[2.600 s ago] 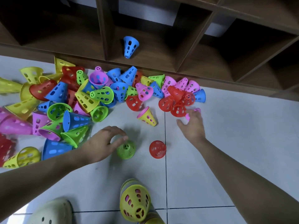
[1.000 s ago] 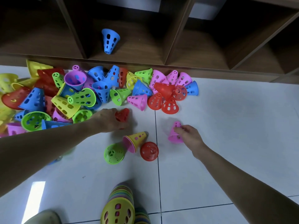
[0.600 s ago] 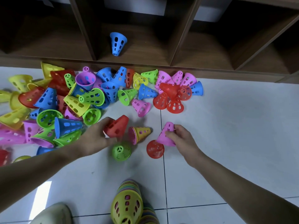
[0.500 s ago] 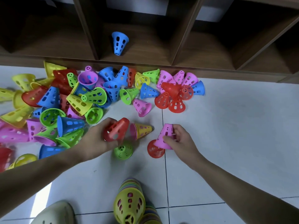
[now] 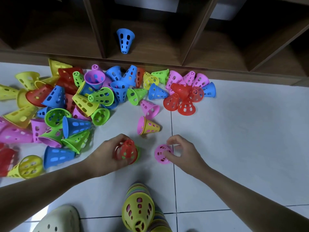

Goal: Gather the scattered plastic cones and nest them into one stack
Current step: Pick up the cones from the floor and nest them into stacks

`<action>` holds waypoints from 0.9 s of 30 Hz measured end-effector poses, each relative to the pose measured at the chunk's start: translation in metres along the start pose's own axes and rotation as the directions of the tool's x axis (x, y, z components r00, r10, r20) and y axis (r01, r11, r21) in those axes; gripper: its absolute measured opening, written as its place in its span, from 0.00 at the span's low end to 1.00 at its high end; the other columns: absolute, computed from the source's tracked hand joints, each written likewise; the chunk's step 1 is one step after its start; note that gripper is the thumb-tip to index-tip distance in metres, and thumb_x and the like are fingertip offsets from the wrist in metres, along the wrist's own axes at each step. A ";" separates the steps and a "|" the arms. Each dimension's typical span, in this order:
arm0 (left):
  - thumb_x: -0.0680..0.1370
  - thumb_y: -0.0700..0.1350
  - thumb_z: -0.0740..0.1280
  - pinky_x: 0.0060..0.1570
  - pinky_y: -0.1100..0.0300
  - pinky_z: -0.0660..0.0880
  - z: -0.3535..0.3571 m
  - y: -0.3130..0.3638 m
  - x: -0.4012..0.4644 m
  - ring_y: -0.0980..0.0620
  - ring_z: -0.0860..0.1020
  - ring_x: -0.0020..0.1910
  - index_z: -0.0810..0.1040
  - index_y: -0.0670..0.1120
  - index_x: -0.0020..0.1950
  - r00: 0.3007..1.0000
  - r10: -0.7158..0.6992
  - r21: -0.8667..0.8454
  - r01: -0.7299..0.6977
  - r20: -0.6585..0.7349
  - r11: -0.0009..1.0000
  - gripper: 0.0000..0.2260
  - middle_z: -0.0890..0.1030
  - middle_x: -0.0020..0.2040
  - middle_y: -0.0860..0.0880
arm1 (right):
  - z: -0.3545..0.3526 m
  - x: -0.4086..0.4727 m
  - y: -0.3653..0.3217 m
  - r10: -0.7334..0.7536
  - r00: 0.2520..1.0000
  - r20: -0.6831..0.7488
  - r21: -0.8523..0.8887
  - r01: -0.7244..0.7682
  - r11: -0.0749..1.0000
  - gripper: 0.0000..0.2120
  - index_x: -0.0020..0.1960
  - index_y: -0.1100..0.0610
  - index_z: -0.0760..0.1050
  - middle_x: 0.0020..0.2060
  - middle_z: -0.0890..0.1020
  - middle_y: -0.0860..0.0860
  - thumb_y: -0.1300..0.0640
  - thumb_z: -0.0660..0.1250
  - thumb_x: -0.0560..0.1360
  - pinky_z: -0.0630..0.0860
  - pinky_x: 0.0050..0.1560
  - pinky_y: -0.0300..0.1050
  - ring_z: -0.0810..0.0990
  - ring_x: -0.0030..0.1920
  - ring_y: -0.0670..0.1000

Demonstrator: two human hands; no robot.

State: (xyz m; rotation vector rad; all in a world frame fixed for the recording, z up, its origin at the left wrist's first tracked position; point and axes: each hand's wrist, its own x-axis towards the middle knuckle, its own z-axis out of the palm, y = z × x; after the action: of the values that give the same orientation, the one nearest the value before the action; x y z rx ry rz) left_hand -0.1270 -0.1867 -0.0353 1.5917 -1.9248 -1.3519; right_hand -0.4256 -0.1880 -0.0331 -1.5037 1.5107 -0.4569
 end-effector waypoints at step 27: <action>0.72 0.40 0.70 0.60 0.39 0.70 -0.085 -0.047 0.048 0.34 0.69 0.58 0.69 0.38 0.67 0.820 0.108 0.504 0.236 -0.562 0.831 0.25 0.70 0.59 0.37 | 0.017 0.089 -0.014 -0.006 0.993 0.115 -0.402 0.052 0.914 0.20 0.54 0.49 0.74 0.47 0.79 0.47 0.35 0.69 0.72 0.76 0.51 0.50 0.78 0.50 0.52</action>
State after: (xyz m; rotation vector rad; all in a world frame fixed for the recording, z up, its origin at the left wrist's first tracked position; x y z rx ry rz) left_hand -0.0538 -0.2658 -0.0450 2.0318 -1.9450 -0.2132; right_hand -0.3883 -0.2672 -0.0613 -1.8389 1.5580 -0.0706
